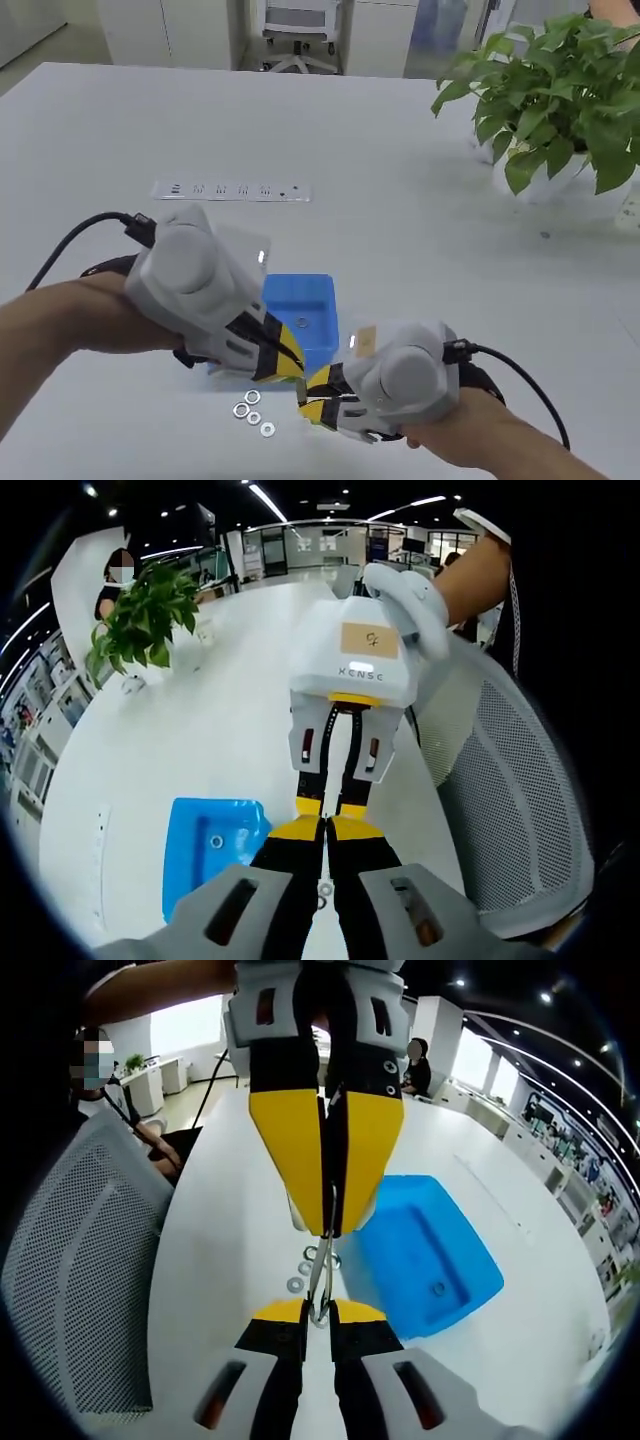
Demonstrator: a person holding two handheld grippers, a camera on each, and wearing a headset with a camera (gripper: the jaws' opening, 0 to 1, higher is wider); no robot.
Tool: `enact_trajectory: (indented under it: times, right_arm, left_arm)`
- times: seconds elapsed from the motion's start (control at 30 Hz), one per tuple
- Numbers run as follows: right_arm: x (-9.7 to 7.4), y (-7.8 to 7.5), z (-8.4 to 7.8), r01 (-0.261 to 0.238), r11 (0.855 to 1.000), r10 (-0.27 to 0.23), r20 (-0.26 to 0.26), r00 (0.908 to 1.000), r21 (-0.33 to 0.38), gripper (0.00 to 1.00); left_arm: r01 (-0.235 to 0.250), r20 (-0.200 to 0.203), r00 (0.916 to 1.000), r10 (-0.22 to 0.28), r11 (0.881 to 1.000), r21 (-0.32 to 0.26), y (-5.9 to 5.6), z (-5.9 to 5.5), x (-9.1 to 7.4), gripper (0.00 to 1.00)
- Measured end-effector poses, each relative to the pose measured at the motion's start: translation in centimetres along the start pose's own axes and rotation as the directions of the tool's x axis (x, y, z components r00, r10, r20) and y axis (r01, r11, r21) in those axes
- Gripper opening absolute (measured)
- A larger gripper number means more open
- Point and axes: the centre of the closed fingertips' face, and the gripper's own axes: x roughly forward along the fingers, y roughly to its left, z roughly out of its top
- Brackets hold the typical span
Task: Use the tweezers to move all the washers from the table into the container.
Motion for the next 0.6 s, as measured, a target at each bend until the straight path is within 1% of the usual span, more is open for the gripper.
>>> enact_trajectory:
  times: [0.23, 0.4, 0.6]
  right_arm:
    - [-0.6, -0.6, 0.8, 0.012, 1.000, -0.012, 0.005, 0.9999, -0.011, 0.10]
    - [-1.1, -1.1, 1.5, 0.020, 1.000, -0.020, 0.008, 0.9998, -0.021, 0.10]
    - [-1.6, -2.1, 2.3, 0.035, 0.999, -0.035, 0.014, 0.9993, -0.034, 0.10]
  left_arm:
    - [-0.009, 0.004, 1.0000, 0.009, 1.000, 0.008, 0.3, 0.7, -0.9, 0.05]
    - [-0.018, 0.014, 0.9997, 0.018, 1.000, 0.011, 0.7, 1.2, -1.5, 0.05]
    - [-0.034, 0.018, 0.9993, 0.034, 0.999, 0.023, 1.4, 1.8, -2.2, 0.05]
